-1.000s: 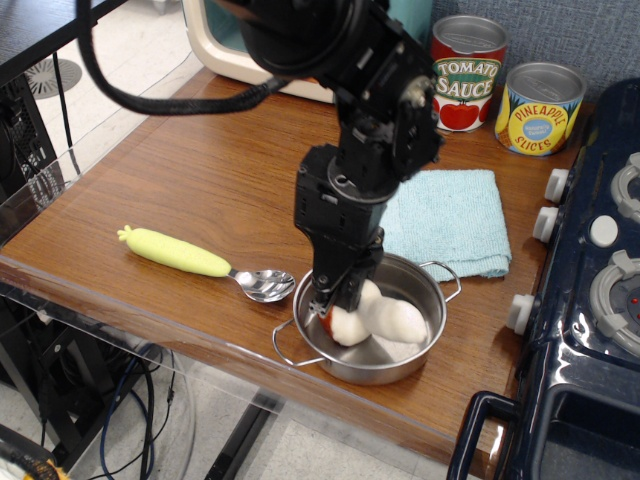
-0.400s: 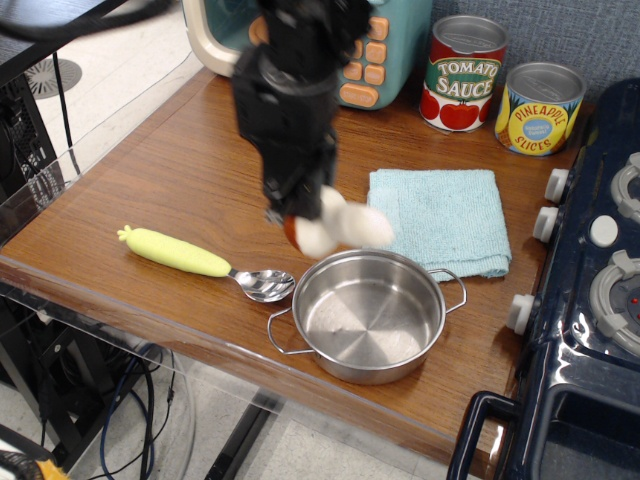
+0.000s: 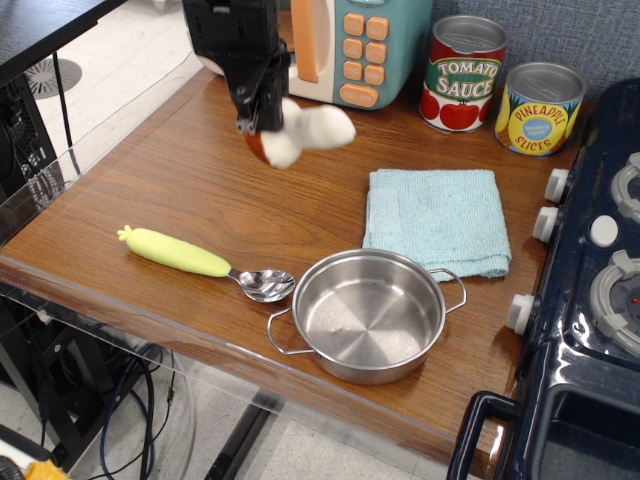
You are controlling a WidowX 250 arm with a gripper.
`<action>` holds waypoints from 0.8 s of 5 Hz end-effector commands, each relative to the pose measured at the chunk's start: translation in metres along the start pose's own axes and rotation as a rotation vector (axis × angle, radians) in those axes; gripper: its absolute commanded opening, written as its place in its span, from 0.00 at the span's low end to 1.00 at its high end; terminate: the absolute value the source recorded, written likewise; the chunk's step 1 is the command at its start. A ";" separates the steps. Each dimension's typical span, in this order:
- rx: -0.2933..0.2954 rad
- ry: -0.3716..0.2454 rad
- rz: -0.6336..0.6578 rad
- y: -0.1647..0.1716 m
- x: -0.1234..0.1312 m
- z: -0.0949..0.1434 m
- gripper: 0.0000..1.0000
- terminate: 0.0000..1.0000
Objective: Take the white and brown item out of the silver pot and place it in front of the microwave.
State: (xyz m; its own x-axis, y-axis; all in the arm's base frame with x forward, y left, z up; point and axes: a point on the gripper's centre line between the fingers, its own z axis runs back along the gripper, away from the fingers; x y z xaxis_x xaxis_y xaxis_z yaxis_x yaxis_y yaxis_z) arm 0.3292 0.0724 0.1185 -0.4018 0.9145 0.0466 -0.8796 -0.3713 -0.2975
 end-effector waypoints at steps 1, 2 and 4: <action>-0.090 -0.069 0.186 -0.061 0.046 -0.007 0.00 0.00; -0.078 -0.117 0.238 -0.077 0.064 -0.021 0.00 0.00; -0.041 -0.149 0.269 -0.101 0.081 -0.055 0.00 0.00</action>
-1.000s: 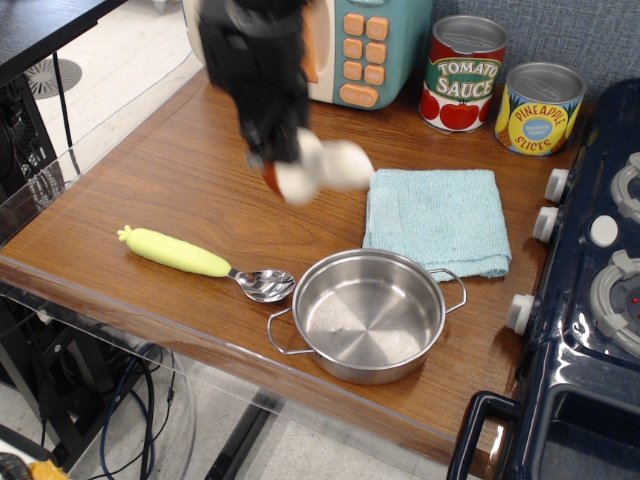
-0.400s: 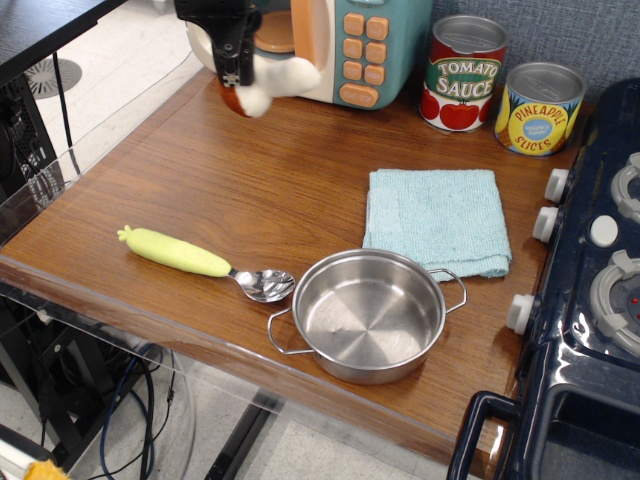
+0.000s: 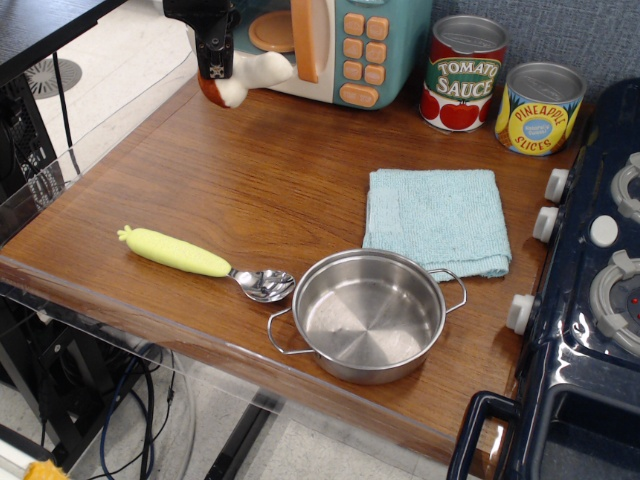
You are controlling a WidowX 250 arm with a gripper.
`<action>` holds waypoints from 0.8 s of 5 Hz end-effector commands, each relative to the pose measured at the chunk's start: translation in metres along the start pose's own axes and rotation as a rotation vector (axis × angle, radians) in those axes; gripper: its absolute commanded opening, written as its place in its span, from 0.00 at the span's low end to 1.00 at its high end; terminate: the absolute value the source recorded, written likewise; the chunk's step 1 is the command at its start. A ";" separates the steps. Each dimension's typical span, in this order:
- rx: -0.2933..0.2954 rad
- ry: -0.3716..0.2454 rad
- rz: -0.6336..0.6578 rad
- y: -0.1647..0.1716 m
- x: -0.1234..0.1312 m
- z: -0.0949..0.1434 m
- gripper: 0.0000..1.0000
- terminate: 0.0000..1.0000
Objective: Take the white and brown item out of the silver pot and place it in front of the microwave.
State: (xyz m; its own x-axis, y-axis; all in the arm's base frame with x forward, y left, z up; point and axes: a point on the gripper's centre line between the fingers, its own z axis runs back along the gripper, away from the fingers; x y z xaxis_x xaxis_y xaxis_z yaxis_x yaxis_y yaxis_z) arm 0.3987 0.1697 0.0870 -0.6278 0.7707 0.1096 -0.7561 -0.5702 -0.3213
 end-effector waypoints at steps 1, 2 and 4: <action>-0.002 -0.040 0.031 -0.020 0.019 -0.011 0.00 0.00; 0.019 -0.057 0.031 -0.022 0.019 -0.022 0.00 0.00; 0.014 -0.078 0.025 -0.025 0.020 -0.012 1.00 0.00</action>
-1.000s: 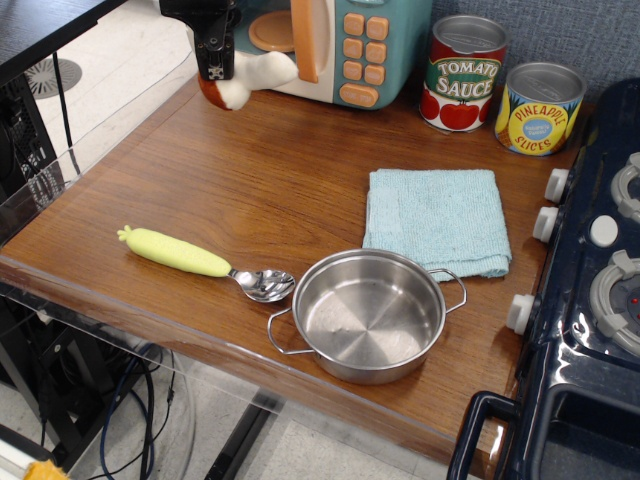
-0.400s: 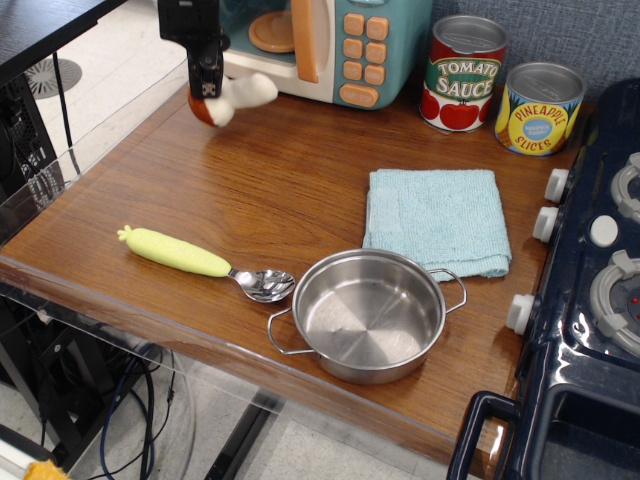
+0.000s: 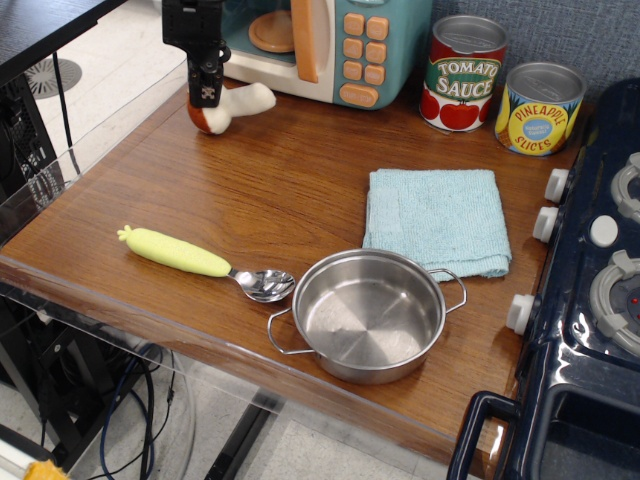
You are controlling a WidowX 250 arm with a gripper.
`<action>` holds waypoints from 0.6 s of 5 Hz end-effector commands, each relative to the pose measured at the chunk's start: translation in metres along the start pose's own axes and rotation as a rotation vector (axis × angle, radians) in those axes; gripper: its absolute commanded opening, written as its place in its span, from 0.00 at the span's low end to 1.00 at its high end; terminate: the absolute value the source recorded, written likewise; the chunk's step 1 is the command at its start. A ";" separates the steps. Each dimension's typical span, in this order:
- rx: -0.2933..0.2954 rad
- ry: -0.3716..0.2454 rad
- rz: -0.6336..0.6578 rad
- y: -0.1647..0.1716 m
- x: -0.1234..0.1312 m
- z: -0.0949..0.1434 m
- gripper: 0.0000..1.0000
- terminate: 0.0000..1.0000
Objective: Take the white and brown item out of the silver pot and place it in front of the microwave.
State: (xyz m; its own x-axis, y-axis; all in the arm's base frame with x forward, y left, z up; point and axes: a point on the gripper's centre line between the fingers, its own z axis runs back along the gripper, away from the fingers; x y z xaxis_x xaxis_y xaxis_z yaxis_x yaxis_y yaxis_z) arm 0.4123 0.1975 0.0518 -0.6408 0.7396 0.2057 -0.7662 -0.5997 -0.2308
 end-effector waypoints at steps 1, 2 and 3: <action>-0.081 0.049 0.042 -0.008 0.020 0.035 1.00 0.00; -0.083 0.095 0.065 -0.010 0.025 0.046 1.00 0.00; -0.120 0.126 0.098 -0.013 0.033 0.068 1.00 0.00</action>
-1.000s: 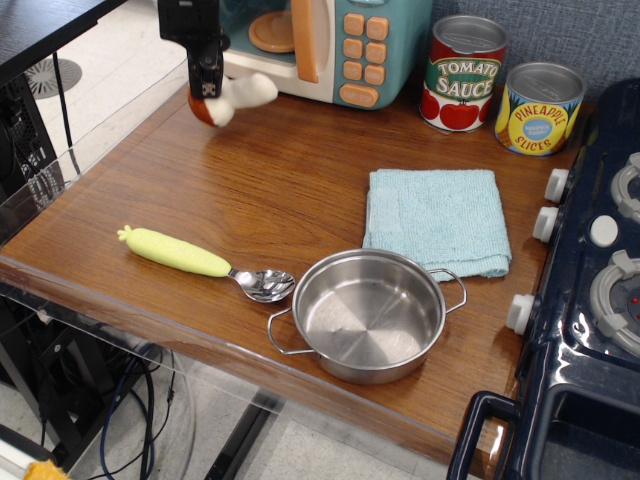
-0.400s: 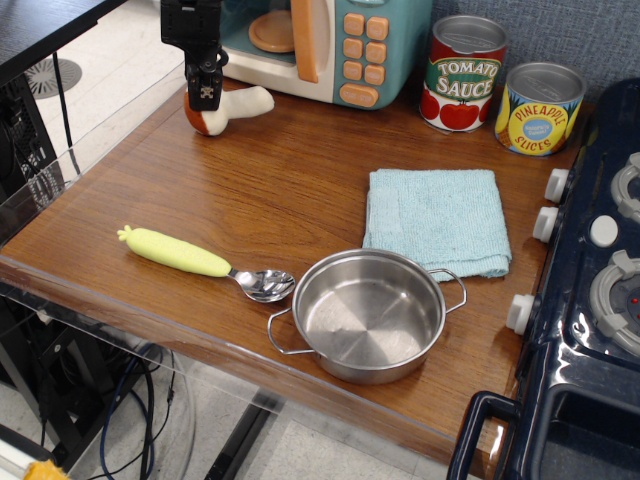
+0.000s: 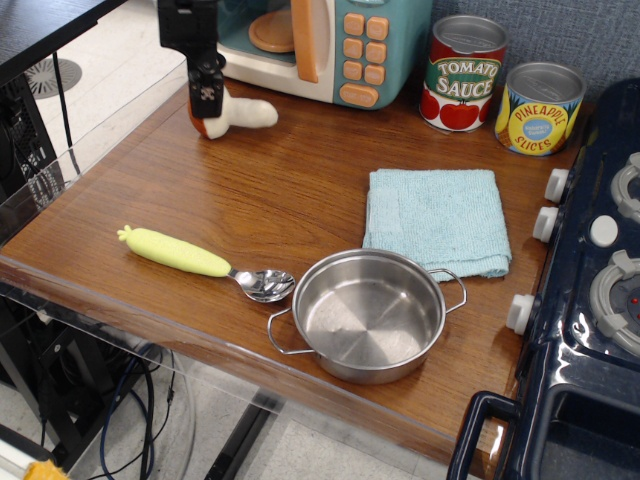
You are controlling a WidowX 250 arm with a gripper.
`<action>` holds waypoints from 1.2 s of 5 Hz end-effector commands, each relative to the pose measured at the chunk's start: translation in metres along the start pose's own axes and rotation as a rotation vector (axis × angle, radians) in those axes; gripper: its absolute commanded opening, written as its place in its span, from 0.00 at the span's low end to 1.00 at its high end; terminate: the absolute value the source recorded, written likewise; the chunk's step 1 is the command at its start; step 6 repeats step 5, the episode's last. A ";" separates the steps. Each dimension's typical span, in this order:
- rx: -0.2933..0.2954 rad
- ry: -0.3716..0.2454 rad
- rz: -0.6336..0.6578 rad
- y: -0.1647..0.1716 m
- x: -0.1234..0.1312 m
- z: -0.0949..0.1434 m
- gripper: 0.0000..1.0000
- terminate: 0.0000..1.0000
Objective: Take the white and brown item out of the silver pot and place it in front of the microwave.
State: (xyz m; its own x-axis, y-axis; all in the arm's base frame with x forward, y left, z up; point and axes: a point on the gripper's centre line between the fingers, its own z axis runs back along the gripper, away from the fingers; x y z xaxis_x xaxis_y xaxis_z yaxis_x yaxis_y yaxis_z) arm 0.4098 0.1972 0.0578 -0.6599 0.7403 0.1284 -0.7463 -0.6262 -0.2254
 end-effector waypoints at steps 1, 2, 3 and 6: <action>-0.175 0.094 0.066 -0.010 0.030 0.088 1.00 0.00; -0.203 0.104 0.045 0.006 0.026 0.100 1.00 0.00; -0.203 0.104 0.045 0.006 0.026 0.100 1.00 0.00; -0.203 0.104 0.045 0.006 0.026 0.100 1.00 1.00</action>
